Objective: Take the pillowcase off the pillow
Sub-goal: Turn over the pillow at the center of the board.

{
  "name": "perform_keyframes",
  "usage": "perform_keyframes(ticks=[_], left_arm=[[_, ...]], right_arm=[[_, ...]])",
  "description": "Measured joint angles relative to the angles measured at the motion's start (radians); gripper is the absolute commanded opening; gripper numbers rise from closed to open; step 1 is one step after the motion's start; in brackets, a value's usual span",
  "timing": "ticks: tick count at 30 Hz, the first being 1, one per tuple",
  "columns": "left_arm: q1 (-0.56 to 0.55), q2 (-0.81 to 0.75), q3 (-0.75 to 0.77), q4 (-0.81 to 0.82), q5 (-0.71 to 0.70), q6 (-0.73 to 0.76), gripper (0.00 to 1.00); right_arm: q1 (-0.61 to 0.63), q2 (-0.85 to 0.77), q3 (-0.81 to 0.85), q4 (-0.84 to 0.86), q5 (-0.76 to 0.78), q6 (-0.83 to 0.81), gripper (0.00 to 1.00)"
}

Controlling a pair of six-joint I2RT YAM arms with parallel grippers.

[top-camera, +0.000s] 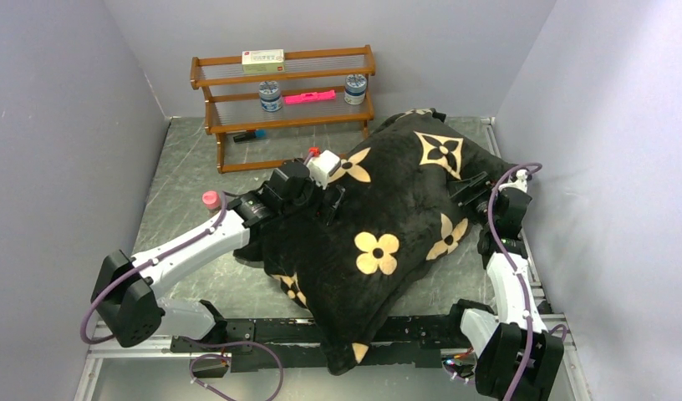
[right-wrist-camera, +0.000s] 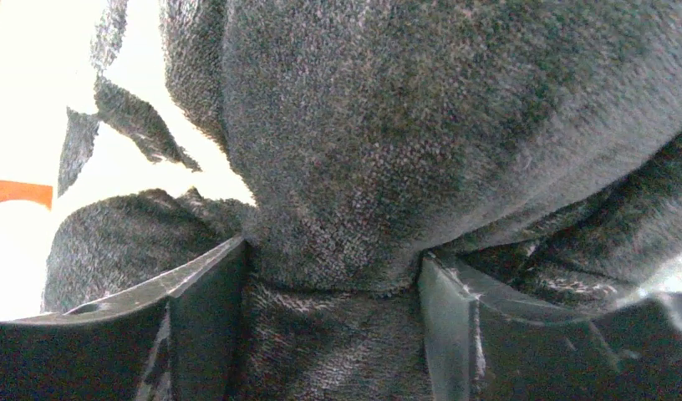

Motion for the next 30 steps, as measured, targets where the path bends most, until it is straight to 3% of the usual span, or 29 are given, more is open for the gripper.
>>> perform_keyframes(ticks=[7,19,23,30], left_arm=[[-0.063,-0.056,0.031,-0.106,-0.057,0.006,0.97],[-0.419,-0.018,0.31,-0.263,-0.233,-0.026,0.97],[-0.563,0.093,0.408,-0.285,-0.355,-0.032,0.97],[-0.711,0.309,0.487,-0.381,-0.547,-0.053,0.97]], right_arm=[[0.008,0.015,-0.037,0.135,-0.105,0.021,0.0],[0.117,0.009,0.044,0.064,-0.004,-0.017,0.0],[0.134,0.006,0.055,0.041,0.024,-0.029,0.0],[0.16,0.002,0.076,0.003,0.058,-0.048,0.0]])
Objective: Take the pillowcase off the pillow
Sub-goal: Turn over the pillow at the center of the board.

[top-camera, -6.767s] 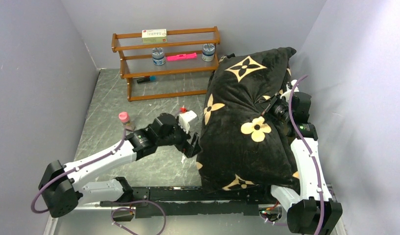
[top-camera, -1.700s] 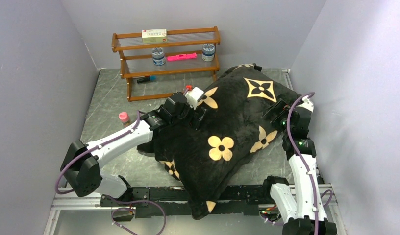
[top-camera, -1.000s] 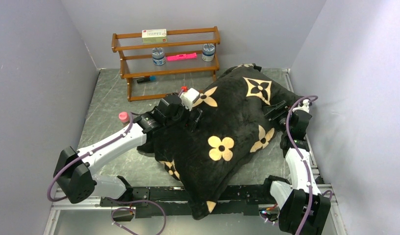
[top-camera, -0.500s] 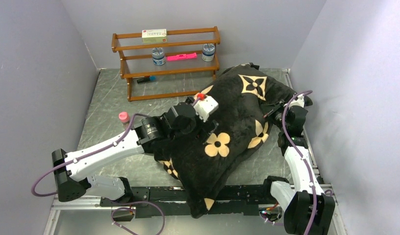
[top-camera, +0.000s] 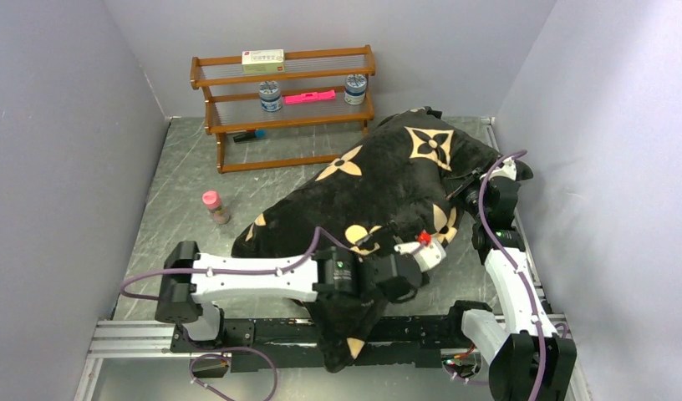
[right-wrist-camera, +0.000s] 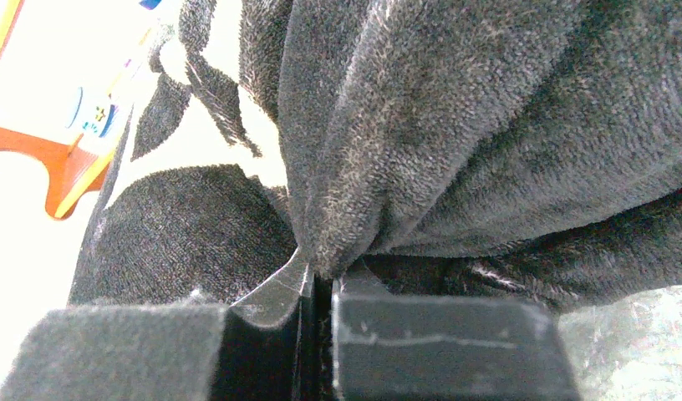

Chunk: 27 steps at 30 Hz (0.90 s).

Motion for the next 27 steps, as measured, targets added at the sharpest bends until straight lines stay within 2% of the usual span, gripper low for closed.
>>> perform_keyframes(ticks=[9,19,21,24,27], left_arm=[[-0.13,0.201,0.117,-0.137,-0.231,-0.071,0.97],[-0.107,0.359,0.071,-0.247,-0.417,-0.212,0.95],[-0.092,0.363,0.026,-0.23,-0.439,-0.222,0.88],[-0.067,0.349,-0.03,-0.188,-0.454,-0.224,0.72],[-0.05,0.307,-0.07,-0.151,-0.458,-0.222,0.45]], right_arm=[[0.027,0.0,0.04,-0.057,0.021,-0.027,0.0],[0.04,0.003,0.054,-0.084,0.021,-0.033,0.0],[0.044,0.006,0.061,-0.093,0.012,-0.033,0.0],[0.053,0.011,0.071,-0.101,-0.009,-0.031,0.0],[0.055,0.018,0.087,-0.11,-0.022,-0.032,0.0]])
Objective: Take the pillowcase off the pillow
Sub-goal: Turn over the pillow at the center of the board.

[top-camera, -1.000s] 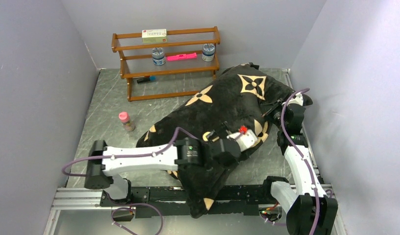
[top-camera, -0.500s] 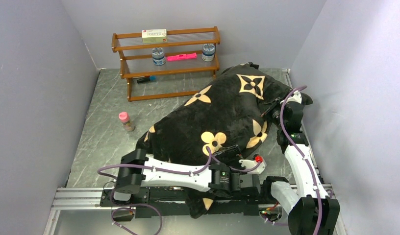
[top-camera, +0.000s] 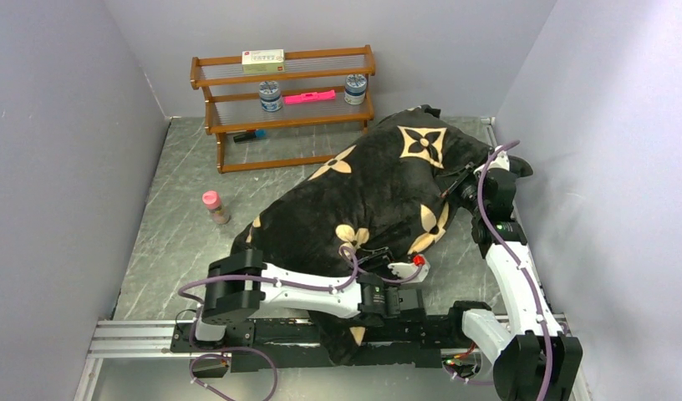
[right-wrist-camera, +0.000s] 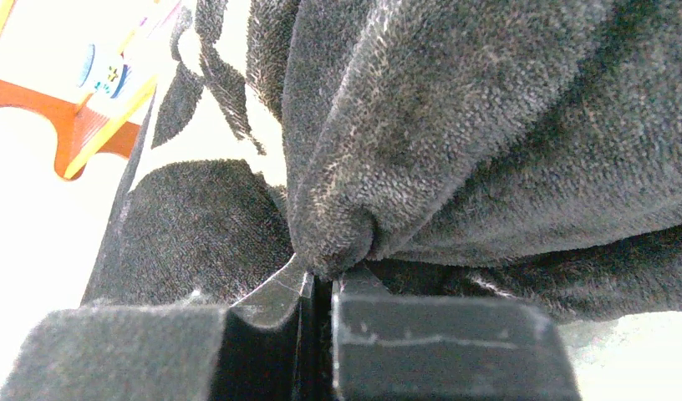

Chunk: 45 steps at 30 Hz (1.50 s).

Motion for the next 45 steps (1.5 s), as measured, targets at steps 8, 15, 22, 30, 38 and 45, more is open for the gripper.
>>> perform_keyframes(ticks=[8,15,22,30,38,45], left_arm=[[0.02,-0.168,-0.026,0.046,0.088,0.035,0.05],[0.043,-0.329,-0.026,0.049,0.182,0.128,0.05],[0.052,-0.464,0.011,0.052,0.311,0.23,0.05],[0.053,-0.624,0.076,0.069,0.542,0.257,0.05],[0.196,-0.725,0.048,0.072,0.814,0.222,0.05],[0.5,-0.677,-0.02,0.103,1.022,0.211,0.05]], right_arm=[[0.004,0.016,0.068,-0.032,0.007,-0.023,0.0],[0.02,0.02,0.193,-0.137,0.055,-0.082,0.0],[0.033,0.024,0.36,-0.302,0.119,-0.168,0.0],[0.038,-0.002,0.536,-0.509,0.177,-0.275,0.0],[0.041,-0.023,0.584,-0.643,0.168,-0.309,0.01],[0.04,0.105,0.57,-0.542,0.065,-0.306,0.17]])
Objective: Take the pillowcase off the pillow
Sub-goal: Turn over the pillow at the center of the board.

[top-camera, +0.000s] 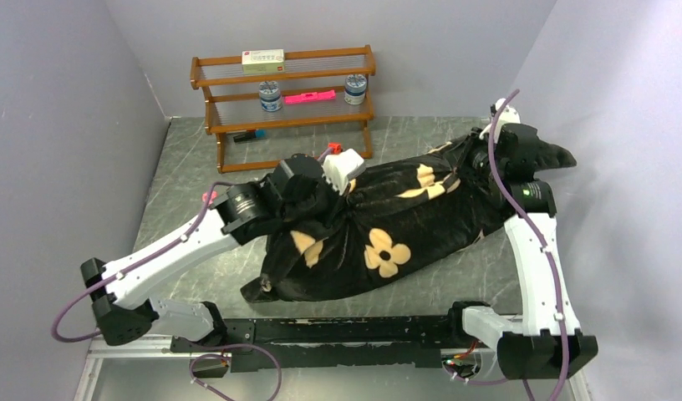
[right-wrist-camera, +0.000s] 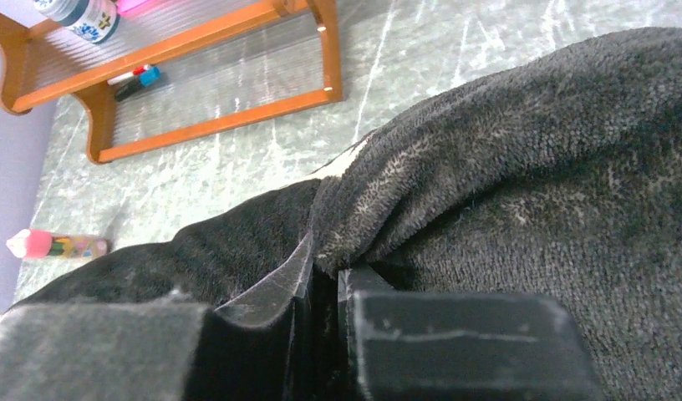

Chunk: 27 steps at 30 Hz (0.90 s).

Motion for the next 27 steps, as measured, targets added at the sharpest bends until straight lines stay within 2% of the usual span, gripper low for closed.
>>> perform_keyframes(ticks=[2,6,8,11,16,21,27], left_arm=[[0.043,0.042,-0.002,0.016,0.007,0.008,0.05],[0.085,0.116,0.003,0.041,-0.055,0.037,0.11],[0.094,0.154,0.02,0.051,-0.112,0.058,0.21],[0.096,0.2,0.047,0.064,-0.2,0.096,0.34],[0.102,0.251,0.074,0.081,-0.315,0.153,0.59],[0.112,0.251,0.064,0.115,-0.413,0.177,0.74],[0.114,0.178,-0.031,0.187,-0.495,0.176,0.95]], right_arm=[[-0.001,0.04,0.0,0.039,-0.029,0.0,0.3],[-0.002,0.095,0.0,0.127,-0.078,0.001,0.49],[-0.002,0.104,0.0,0.165,-0.094,0.002,0.61],[-0.002,0.103,0.002,0.209,-0.115,0.007,0.72],[-0.002,0.095,0.0,0.259,-0.13,0.009,0.81],[-0.003,0.031,-0.052,0.298,-0.126,0.009,0.88],[-0.005,-0.052,-0.119,0.305,-0.118,0.003,0.96]])
